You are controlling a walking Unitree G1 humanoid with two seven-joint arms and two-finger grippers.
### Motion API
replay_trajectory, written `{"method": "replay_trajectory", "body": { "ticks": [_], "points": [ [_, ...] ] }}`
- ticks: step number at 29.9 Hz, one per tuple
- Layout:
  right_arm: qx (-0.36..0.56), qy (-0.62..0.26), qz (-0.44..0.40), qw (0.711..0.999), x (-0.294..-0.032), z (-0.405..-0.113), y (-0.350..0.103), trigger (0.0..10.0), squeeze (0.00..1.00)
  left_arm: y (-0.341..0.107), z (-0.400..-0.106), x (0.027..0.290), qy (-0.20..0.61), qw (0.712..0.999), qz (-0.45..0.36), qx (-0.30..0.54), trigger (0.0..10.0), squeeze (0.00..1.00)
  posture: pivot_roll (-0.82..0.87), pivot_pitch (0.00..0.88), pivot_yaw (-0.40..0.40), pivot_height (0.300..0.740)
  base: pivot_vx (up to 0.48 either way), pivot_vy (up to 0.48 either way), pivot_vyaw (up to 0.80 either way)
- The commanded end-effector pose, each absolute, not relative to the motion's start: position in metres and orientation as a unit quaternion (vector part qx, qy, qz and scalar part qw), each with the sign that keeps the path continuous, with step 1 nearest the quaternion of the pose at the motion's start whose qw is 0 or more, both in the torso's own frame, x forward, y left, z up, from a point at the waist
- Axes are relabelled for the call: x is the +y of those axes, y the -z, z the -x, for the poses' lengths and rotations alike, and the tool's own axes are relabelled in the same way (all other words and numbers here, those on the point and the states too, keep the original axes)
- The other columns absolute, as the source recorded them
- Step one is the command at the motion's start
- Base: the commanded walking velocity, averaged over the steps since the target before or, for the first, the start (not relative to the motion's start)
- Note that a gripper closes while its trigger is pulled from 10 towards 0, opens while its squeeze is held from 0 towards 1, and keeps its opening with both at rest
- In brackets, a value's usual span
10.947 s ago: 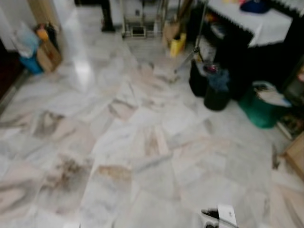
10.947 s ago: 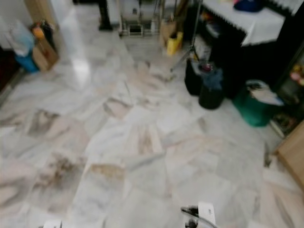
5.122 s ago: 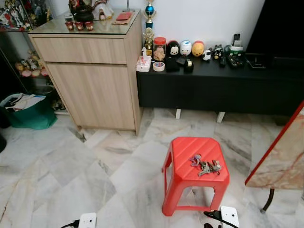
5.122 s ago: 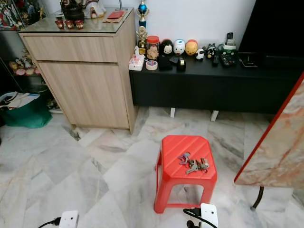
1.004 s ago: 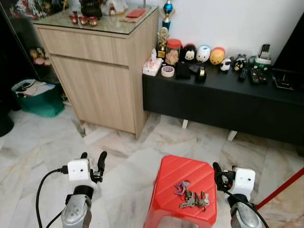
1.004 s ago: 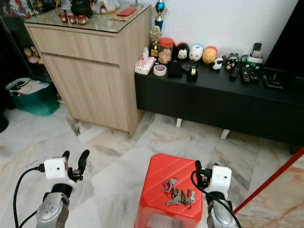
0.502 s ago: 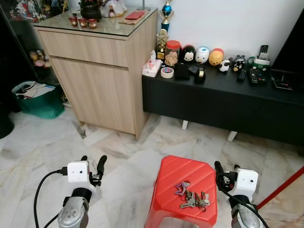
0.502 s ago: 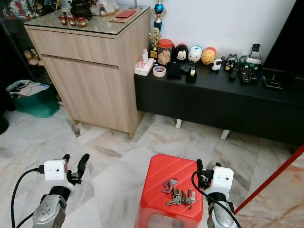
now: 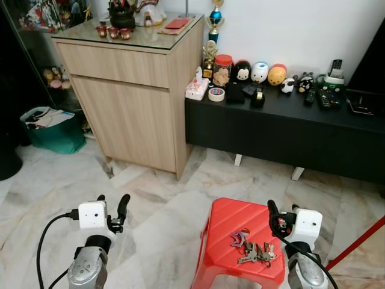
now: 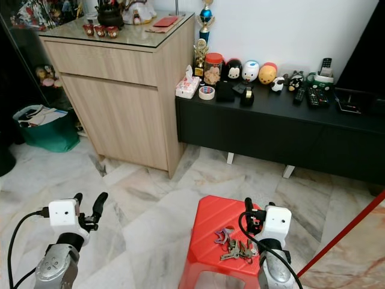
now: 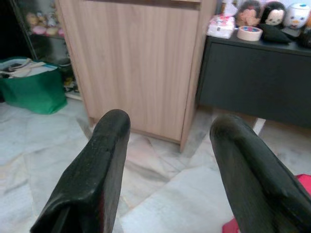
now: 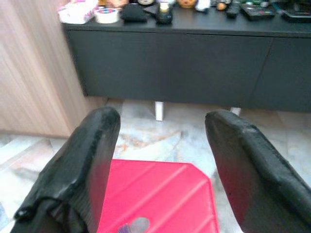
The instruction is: Hang keys on a hook
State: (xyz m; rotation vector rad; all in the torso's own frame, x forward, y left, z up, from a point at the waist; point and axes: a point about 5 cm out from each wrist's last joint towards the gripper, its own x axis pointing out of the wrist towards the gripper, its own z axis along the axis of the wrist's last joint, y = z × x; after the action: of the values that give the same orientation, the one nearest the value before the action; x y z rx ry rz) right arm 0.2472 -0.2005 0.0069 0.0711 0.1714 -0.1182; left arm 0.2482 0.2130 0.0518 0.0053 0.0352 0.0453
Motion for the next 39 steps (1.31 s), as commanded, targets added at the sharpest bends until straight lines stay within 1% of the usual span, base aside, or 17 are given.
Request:
{"method": "replay_trajectory", "body": {
  "ticks": [1,13,15,20,22,33,39],
  "points": [
    [0.079,0.054,-0.042,0.995,-0.195,-0.252,-0.011,10.0,0.00,-0.059,-0.250,0.215,-0.021,1.000,-0.014,0.004,10.0,0.00,0.04,0.000,-0.002,0.740,0.000,0.000,0.00],
    [0.068,0.058,-0.042,0.995,-0.195,-0.254,-0.016,10.0,0.00,-0.063,-0.251,0.211,-0.011,1.000,-0.015,-0.002,10.0,0.00,0.03,0.000,0.003,0.740,0.000,0.000,0.00],
    [0.067,0.051,-0.024,0.996,-0.196,-0.255,-0.017,10.0,0.00,-0.063,-0.250,0.209,-0.008,1.000,-0.016,-0.002,10.0,0.00,0.03,0.000,0.002,0.740,0.000,0.000,0.00],
    [0.066,0.051,-0.021,0.996,-0.195,-0.257,-0.019,10.0,0.00,-0.063,-0.248,0.209,-0.008,1.000,-0.016,-0.001,10.0,0.00,0.03,0.000,-0.002,0.740,0.000,0.000,0.00],
    [0.084,0.054,-0.013,0.995,-0.197,-0.259,-0.017,10.0,0.00,-0.062,-0.247,0.211,-0.015,1.000,-0.015,0.001,10.0,0.00,0.03,0.000,-0.004,0.740,0.000,0.000,0.00],
    [0.081,0.050,-0.003,0.995,-0.195,-0.263,-0.021,10.0,0.00,-0.059,-0.244,0.215,-0.022,1.000,-0.010,0.011,10.0,0.00,0.03,0.000,-0.002,0.676,0.000,0.000,0.00],
    [0.071,0.039,0.015,0.997,-0.194,-0.264,-0.024,10.0,0.00,-0.057,-0.242,0.218,-0.025,0.999,-0.016,0.017,10.0,0.00,0.03,0.000,-0.005,0.672,0.000,0.000,0.00]
  ]
}}
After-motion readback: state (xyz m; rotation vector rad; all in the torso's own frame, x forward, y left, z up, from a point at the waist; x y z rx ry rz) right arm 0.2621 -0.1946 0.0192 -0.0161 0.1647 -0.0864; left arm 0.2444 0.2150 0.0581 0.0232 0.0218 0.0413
